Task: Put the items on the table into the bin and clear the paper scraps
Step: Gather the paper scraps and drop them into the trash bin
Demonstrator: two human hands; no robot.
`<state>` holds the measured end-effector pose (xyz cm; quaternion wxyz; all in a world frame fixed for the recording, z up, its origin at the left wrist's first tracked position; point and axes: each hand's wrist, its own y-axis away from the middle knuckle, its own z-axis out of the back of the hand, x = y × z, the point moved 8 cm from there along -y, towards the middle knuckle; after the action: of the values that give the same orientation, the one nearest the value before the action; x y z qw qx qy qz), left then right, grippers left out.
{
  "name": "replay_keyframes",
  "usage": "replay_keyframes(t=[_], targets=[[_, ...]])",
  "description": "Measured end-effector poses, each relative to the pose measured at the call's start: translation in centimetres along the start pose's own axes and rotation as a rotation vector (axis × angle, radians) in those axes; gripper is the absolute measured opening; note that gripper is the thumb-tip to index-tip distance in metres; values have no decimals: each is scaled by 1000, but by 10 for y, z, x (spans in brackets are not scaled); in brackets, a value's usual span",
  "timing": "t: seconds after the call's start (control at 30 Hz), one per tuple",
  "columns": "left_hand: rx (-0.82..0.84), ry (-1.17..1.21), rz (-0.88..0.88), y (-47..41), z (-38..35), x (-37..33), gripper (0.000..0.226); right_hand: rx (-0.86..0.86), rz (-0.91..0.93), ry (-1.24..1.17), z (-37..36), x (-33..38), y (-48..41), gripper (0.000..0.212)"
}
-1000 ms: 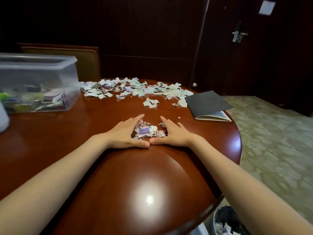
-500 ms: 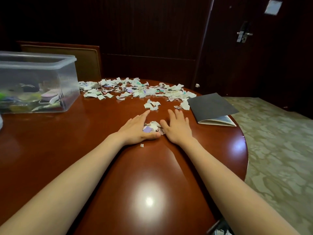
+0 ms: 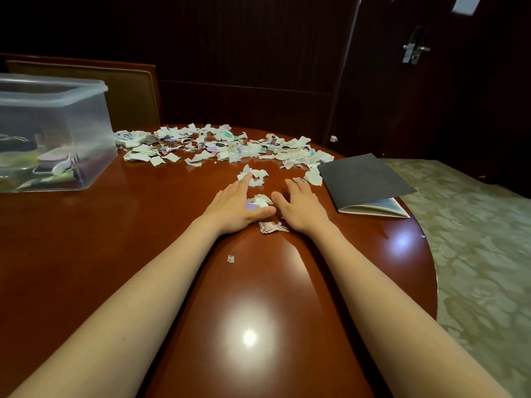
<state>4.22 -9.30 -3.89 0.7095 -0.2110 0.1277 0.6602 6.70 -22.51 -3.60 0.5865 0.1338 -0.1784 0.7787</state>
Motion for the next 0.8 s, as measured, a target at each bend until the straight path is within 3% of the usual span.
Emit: replay_keyframes(t=[0.33,0.67,0.8], targets=[[-65,186,43,-49,2,19,80,-144,-123,94,11,-23,-46,62],[-32,95,28,-87,-4,33,66,-14,-200,199,-2,-39,-83,62],[9,3,25,-95,-9,30,61,5,-137,210,-3,-36,-88,61]])
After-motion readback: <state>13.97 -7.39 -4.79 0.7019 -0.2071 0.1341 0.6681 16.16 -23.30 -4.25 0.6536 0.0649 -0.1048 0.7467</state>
